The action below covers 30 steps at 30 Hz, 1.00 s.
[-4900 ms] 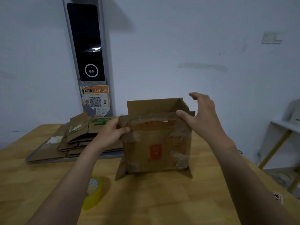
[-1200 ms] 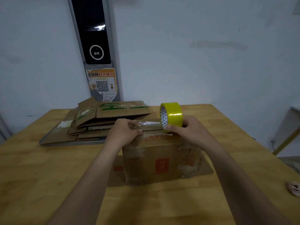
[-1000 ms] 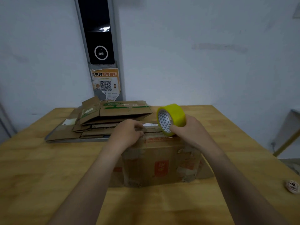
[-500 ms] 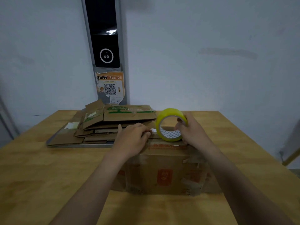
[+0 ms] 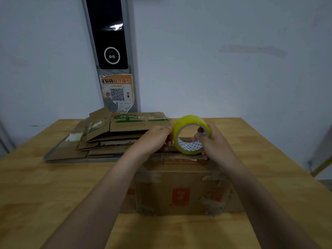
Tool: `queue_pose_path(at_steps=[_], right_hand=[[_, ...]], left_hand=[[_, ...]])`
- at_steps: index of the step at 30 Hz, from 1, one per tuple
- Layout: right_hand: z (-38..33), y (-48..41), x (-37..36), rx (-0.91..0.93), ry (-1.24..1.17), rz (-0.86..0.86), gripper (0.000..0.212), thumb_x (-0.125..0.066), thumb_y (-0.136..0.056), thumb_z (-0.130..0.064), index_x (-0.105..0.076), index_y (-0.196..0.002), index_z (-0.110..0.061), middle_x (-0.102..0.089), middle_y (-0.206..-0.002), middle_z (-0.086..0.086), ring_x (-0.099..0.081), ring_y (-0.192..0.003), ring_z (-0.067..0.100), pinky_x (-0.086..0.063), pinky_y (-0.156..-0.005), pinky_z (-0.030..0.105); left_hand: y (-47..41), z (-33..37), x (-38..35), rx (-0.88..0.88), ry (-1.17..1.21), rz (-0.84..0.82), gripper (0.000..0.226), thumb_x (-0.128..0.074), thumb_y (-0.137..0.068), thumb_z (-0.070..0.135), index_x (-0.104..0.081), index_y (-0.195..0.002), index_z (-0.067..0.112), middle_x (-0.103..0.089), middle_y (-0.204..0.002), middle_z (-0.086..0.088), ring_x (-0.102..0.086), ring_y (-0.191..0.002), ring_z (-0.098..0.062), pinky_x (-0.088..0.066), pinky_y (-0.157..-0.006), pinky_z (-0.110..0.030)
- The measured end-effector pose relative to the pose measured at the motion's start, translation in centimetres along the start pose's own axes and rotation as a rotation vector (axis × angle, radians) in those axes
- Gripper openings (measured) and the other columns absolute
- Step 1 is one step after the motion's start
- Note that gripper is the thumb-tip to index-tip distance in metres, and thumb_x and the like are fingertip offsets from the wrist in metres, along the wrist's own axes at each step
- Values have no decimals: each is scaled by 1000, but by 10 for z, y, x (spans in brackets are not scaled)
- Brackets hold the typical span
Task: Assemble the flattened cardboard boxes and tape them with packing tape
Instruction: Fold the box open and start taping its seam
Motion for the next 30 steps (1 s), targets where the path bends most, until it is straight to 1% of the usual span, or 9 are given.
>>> queue_pose_path(at_steps=[2,6,10,13,19,22,25,28,30], right_hand=[[0,0,1,-7,2,6,5,-51,-103,-22,-51,-99,-25,-70,-90,-5,-52,-44,10,-46,-44,28],[-8,2,0,47,87,2,14,-56,-100,-18,-51,-97,-30,-65,-92,-2,-56,-47,6,-45,-42,24],[-20,6,-2,152,178,27,18,-51,-102,-12,-51,-108,-29,-64,-88,-10,-60,-63,11,-53,-59,42],[-25,8,1,207,270,51,24,-48,-100,-8,-51,-116,-26,-67,-91,0,-61,-70,20,-51,-63,46],[-19,6,-2,151,234,55,24,-67,-92,-18,-58,-107,-34,-63,-91,-8,-60,-78,10,-49,-64,32],[-17,6,-7,127,282,6,27,-71,-91,-22,-56,-109,-37,-63,-95,-12,-59,-83,5,-48,-65,27],[-21,6,-6,127,303,36,25,-65,-94,-16,-58,-111,-33,-64,-95,-8,-61,-84,14,-50,-67,32],[-27,8,-2,134,321,66,21,-58,-94,-10,-58,-108,-26,-63,-92,-1,-59,-82,24,-48,-68,40],[-34,9,1,157,333,76,19,-56,-93,-7,-53,-99,-25,-60,-85,0,-58,-76,27,-45,-61,39]], left_hand=[[1,1,1,-9,38,1,43,-45,-107,35,-56,-68,20,-53,-50,11,-48,-41,-5,-35,-39,-14],[2,-4,5,-11,139,13,43,-48,-107,32,-53,-65,23,-47,-51,11,-36,-43,-6,-26,-41,-18],[8,-11,7,-42,233,44,42,-46,-108,27,-50,-66,20,-44,-53,9,-36,-48,-9,-29,-47,-22],[11,-11,26,-106,292,112,42,-42,-109,27,-46,-67,22,-43,-57,8,-36,-51,-9,-33,-50,-22],[8,-26,31,2,534,203,42,-46,-109,25,-46,-67,19,-48,-52,5,-46,-48,-15,-42,-44,-20],[7,-25,29,10,501,204,50,-47,-107,40,-47,-60,22,-50,-50,4,-51,-47,-18,-45,-47,-22],[11,-20,27,-34,386,165,62,-48,-100,60,-50,-46,29,-50,-52,7,-55,-51,-15,-46,-57,-24],[12,-21,27,-74,382,183,43,-52,-106,35,-53,-64,23,-45,-53,7,-47,-52,-14,-43,-70,-33],[12,-22,26,-60,379,202,38,-51,-106,25,-52,-69,19,-43,-54,7,-43,-54,-14,-42,-68,-33]])
Point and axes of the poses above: each hand's wrist, its own y-axis away from the middle knuckle, its own x-axis out of the back of the hand, z = x × y, the point moved 9 cm from there along -y, towards the middle knuckle
